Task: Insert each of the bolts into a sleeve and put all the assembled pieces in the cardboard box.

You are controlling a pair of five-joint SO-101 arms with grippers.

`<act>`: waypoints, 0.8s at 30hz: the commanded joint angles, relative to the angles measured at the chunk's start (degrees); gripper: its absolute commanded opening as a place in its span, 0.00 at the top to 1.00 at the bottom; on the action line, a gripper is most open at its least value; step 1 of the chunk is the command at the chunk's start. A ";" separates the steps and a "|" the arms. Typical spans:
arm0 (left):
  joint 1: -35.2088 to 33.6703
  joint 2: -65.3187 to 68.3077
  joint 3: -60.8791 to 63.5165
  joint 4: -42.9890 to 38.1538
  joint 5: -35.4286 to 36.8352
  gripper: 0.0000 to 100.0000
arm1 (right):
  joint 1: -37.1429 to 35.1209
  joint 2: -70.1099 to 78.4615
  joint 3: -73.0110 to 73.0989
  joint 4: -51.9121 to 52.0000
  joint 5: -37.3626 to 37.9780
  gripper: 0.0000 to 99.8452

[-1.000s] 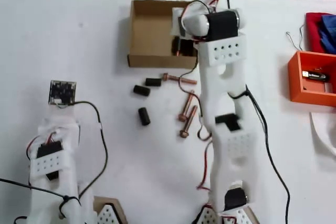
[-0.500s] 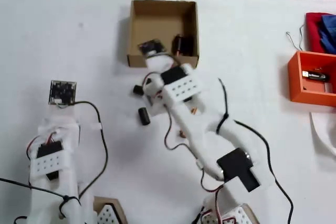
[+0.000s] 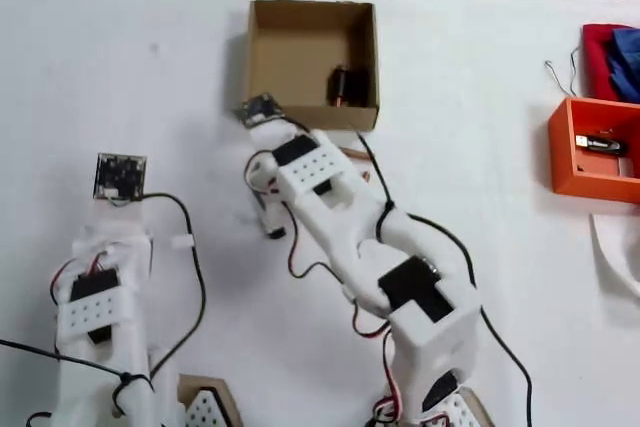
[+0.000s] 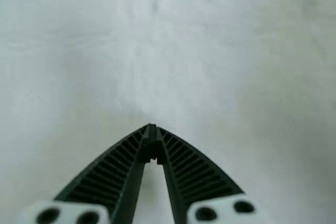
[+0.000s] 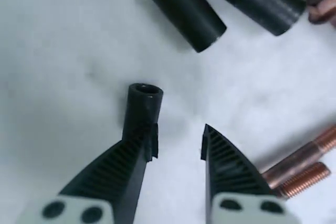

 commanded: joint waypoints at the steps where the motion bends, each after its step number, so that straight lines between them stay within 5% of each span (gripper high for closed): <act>1: 0.70 -0.44 -0.22 -0.97 -0.26 0.97 | -1.89 -0.13 -3.25 -0.04 0.35 0.87; 24: 0.70 -0.44 -0.22 -0.97 -0.26 0.97 | -3.82 6.73 -3.78 -2.86 0.26 0.87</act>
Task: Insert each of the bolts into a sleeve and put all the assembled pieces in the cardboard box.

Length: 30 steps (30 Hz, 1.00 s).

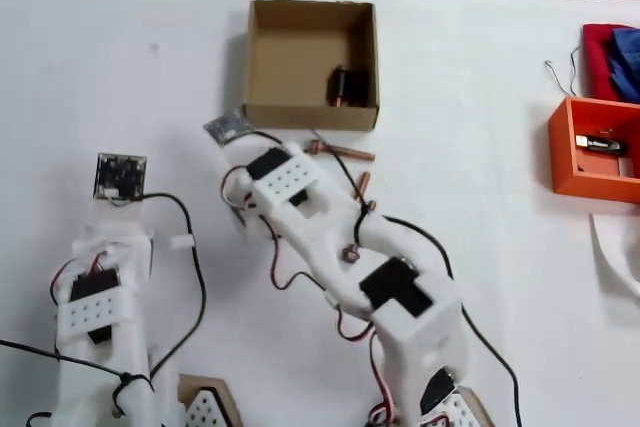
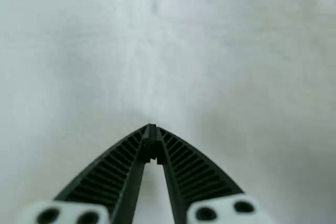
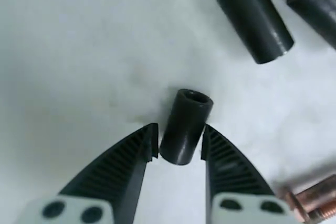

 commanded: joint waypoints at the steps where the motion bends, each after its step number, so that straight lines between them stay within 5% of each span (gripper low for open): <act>1: 0.62 -0.44 -0.22 -0.97 -0.26 0.97 | 1.36 2.59 -2.37 -2.15 0.26 0.87; 21: 0.62 -0.44 -0.22 -0.97 -0.26 0.97 | 2.77 4.44 -5.71 -0.84 0.79 0.88; 25: 0.62 -0.44 -0.22 -0.97 -0.26 0.97 | 3.12 4.35 -5.71 -0.84 0.79 0.99; 30: 0.62 -0.44 -0.22 -0.97 -0.26 0.97 | 4.26 0.75 -6.24 -0.75 0.88 0.98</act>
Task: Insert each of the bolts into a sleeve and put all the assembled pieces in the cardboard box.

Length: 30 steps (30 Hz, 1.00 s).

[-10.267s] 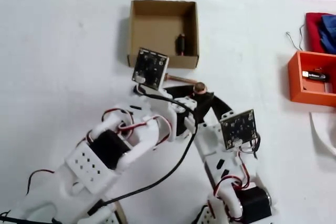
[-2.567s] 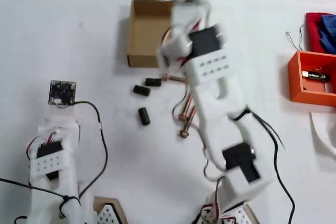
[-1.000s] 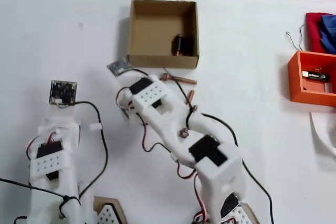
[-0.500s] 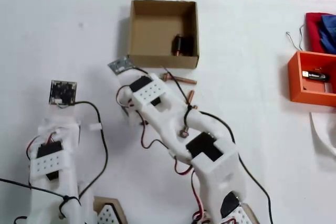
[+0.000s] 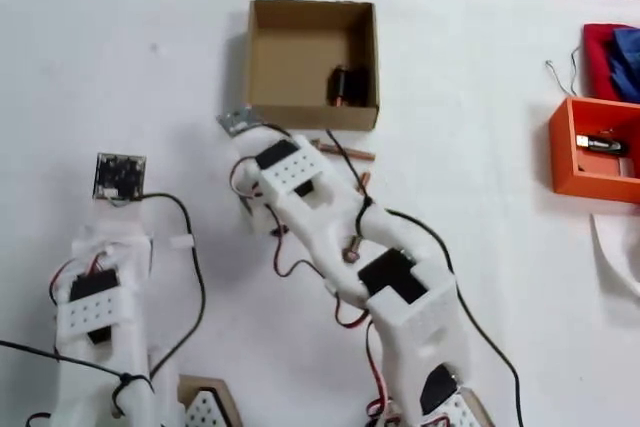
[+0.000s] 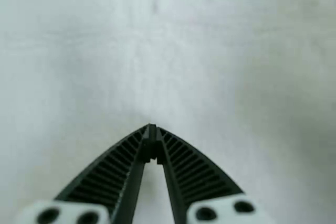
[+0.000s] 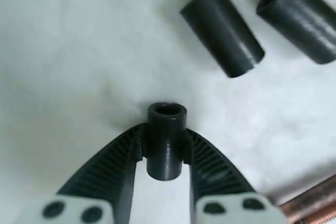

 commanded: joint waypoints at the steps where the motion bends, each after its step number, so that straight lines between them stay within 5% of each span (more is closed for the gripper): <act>1: 0.70 -0.44 -0.22 -0.97 -0.26 0.97 | 1.80 -5.14 -2.64 -0.22 0.35 0.98; 14: 0.70 -0.44 -0.22 -0.97 -0.26 0.97 | 18.15 -59.74 10.02 6.37 6.07 0.98; 19: 0.79 -0.09 -2.15 0.79 -0.62 0.97 | 31.34 -74.95 23.03 1.10 5.98 0.98; 24: 9.76 0.09 -19.30 19.78 -4.48 0.97 | 44.44 -82.07 34.73 -7.43 3.96 0.98; 30: 26.90 10.55 -43.91 38.51 -4.66 0.97 | 50.42 -82.77 40.44 -10.42 -3.78 0.98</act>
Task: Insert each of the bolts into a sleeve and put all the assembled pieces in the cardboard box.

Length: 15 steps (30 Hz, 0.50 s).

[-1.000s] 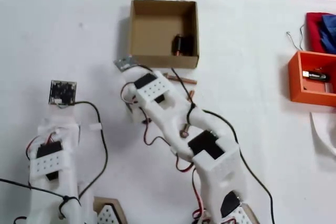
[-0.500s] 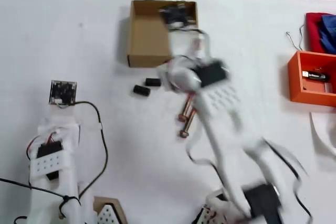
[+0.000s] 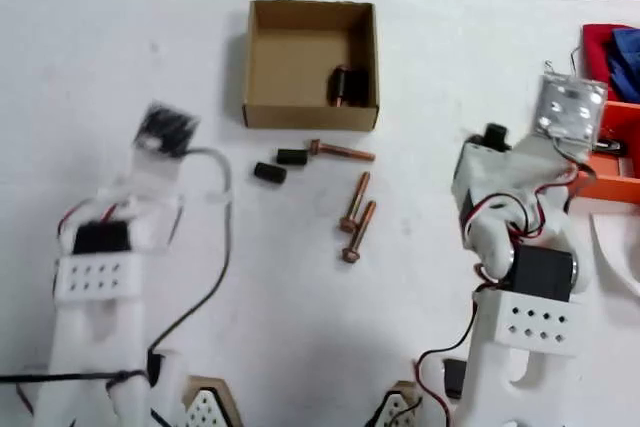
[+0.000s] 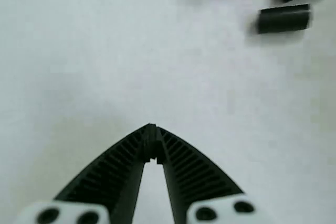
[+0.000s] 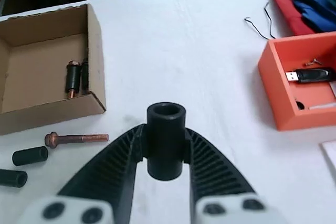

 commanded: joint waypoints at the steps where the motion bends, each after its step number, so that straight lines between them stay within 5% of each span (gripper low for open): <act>1: 10.73 9.23 -17.10 10.81 -0.53 0.97 | 4.44 -1.80 1.58 -4.35 -2.02 0.98; 6: 19.25 27.25 -32.40 18.81 0.18 0.97 | 7.96 -1.80 5.63 -8.75 -2.20 0.98; 15: 29.27 50.81 -52.09 20.57 17.58 0.84 | 10.95 -1.80 6.68 -8.84 -1.85 0.98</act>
